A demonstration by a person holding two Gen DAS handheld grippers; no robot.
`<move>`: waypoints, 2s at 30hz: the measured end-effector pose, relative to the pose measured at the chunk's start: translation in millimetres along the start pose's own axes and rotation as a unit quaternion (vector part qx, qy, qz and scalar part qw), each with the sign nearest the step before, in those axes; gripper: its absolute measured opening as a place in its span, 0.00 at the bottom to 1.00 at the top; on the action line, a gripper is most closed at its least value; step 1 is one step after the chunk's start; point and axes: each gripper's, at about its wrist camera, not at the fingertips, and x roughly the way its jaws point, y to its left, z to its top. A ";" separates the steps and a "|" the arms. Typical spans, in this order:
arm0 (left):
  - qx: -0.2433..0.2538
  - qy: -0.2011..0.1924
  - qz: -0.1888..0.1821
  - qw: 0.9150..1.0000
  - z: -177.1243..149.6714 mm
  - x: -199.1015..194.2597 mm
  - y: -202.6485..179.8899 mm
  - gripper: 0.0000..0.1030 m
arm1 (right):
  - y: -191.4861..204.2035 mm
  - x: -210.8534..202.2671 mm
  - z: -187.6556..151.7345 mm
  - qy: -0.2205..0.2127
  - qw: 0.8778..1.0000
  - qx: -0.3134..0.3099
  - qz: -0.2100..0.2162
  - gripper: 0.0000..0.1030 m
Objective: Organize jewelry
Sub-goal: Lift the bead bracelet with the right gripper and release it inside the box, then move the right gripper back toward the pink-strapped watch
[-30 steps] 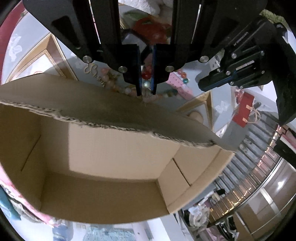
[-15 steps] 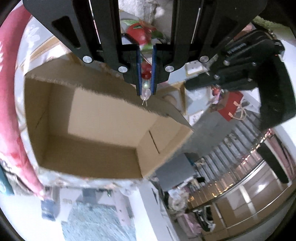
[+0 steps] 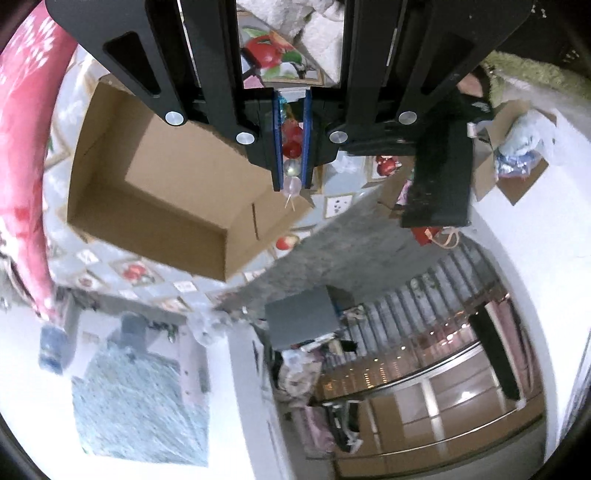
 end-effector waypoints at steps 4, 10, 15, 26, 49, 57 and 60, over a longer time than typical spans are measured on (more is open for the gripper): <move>-0.019 -0.006 -0.044 0.999 3.7 0.6 0.8 0.41 | 2.4 -6.0 2.7 -0.004 1.000 -0.013 0.007 0.07; -0.004 -0.021 -0.066 0.998 12.1 -2.3 -9.6 0.12 | -9.2 -13.3 7.5 -0.014 1.000 -0.005 0.011 0.07; 0.044 -0.021 -0.016 0.999 32.1 -1.0 -19.9 0.09 | -33.3 -9.3 19.8 -0.023 1.000 0.014 0.003 0.07; 0.126 0.062 0.157 0.978 120.6 65.9 -6.1 0.09 | -151.7 116.8 62.1 0.093 0.987 0.130 -0.007 0.07; 0.129 0.026 0.268 0.954 153.3 68.8 19.6 0.58 | -176.8 161.0 66.7 0.118 0.982 0.144 -0.028 0.30; 0.130 -0.027 0.247 0.960 105.7 1.0 -5.5 0.79 | -120.8 59.8 35.0 -0.001 0.989 0.112 -0.100 0.71; 0.108 -0.024 0.234 0.966 82.6 -10.3 -6.2 0.82 | -100.1 45.6 14.4 -0.019 0.987 0.104 -0.121 0.83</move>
